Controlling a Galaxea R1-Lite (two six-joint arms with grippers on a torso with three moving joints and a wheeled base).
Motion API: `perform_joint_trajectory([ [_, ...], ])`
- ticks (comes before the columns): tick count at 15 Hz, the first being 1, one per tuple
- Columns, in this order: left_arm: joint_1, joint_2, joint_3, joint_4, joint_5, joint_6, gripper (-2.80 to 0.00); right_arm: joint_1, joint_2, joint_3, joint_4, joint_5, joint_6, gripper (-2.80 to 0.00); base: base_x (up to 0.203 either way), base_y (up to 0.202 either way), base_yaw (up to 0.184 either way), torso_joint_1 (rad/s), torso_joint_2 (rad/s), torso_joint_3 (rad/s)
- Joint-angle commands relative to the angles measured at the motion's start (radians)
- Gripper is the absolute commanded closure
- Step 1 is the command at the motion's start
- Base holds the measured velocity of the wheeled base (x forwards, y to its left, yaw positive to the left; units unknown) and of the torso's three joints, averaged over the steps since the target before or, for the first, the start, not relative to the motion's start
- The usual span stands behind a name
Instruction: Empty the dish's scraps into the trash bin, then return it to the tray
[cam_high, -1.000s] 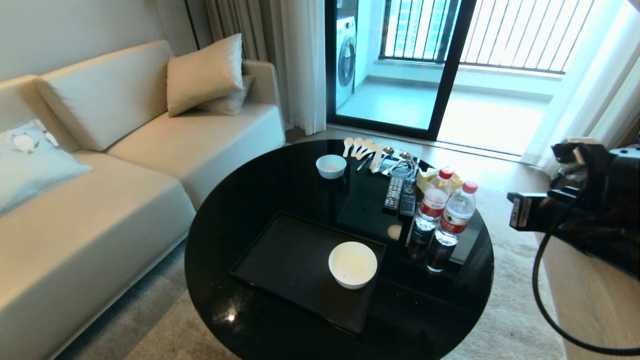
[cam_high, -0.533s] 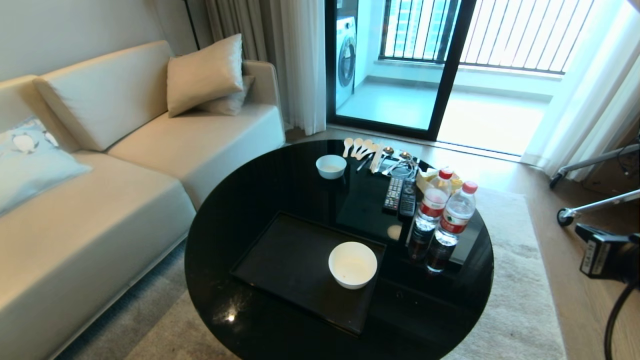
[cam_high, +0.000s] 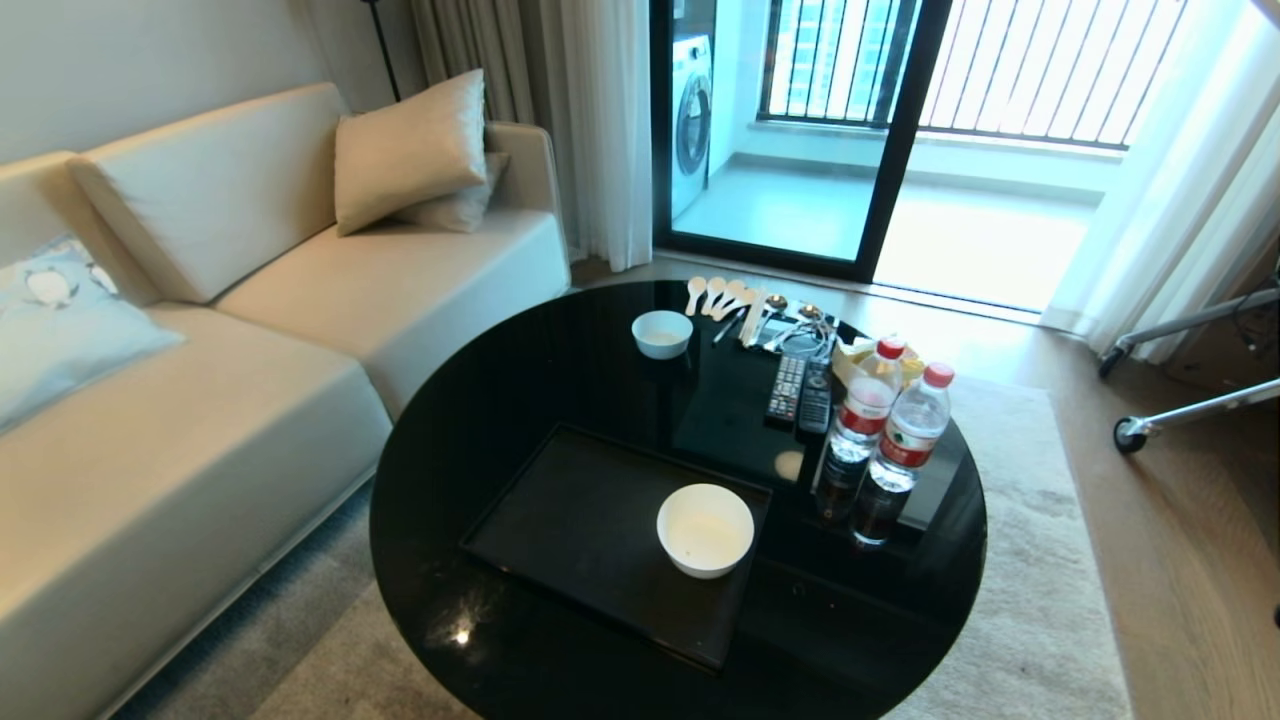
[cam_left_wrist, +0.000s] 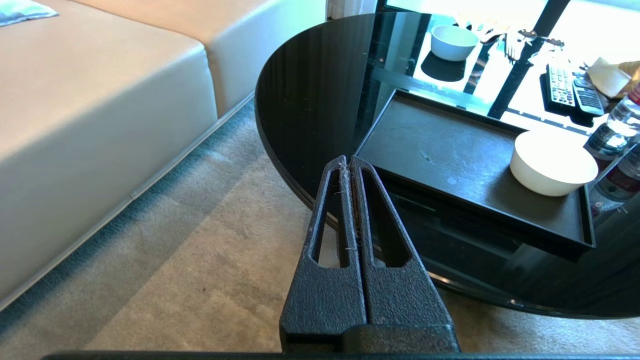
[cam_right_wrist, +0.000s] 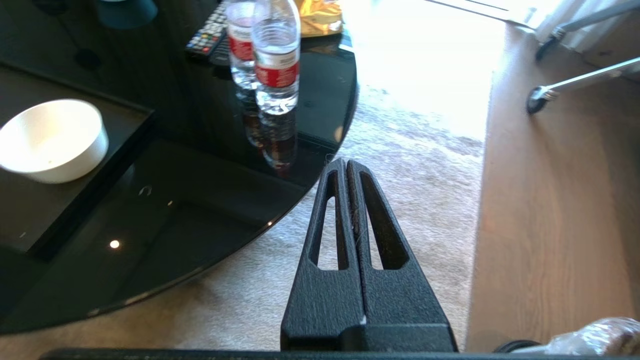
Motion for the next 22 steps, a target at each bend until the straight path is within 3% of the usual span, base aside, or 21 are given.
perform_joint_trajectory([
  [1, 0.0, 0.0, 0.0, -0.001, 0.0, -0.001, 0.0, -0.005, -0.204, 0.02, 0.127, 0.053, -0.006, 0.0, 0.0, 0.0, 0.0, 0.0, 0.0, 0.0],
  [4, 0.0, 0.0, 0.0, -0.001, 0.0, -0.001, 0.0, -0.038, -0.354, 0.023, 0.33, 0.114, -0.02, 0.0, 0.0, 0.0, 0.0, 0.0, 0.0, 0.0],
  [6, 0.0, 0.0, 0.0, -0.001, 0.0, -0.001, 0.0, -0.058, -0.423, 0.024, 0.419, 0.207, -0.042, 0.0, 0.0, 0.0, 0.0, 0.0, 0.0, 0.0],
  [8, 0.0, 0.0, 0.0, -0.001, 0.0, -0.001, 0.0, -0.08, -0.495, 0.023, 0.475, 0.218, -0.057, 0.0, 0.0, 0.0, 0.0, 0.0, 0.0, 0.0],
  [14, 0.0, 0.0, 0.0, -0.001, 0.0, -0.001, 0.0, -0.095, -0.664, 0.024, 0.491, 0.237, -0.065, 0.0, 0.0, 0.0, 0.0, 0.0, 0.0, 0.0],
  [22, 0.0, 0.0, 0.0, -0.001, 0.0, -0.001, 0.0, -0.095, -0.664, 0.024, 0.491, 0.235, -0.042, 0.0, 0.0, 0.0, 0.0, 0.0, 0.0, 0.0],
])
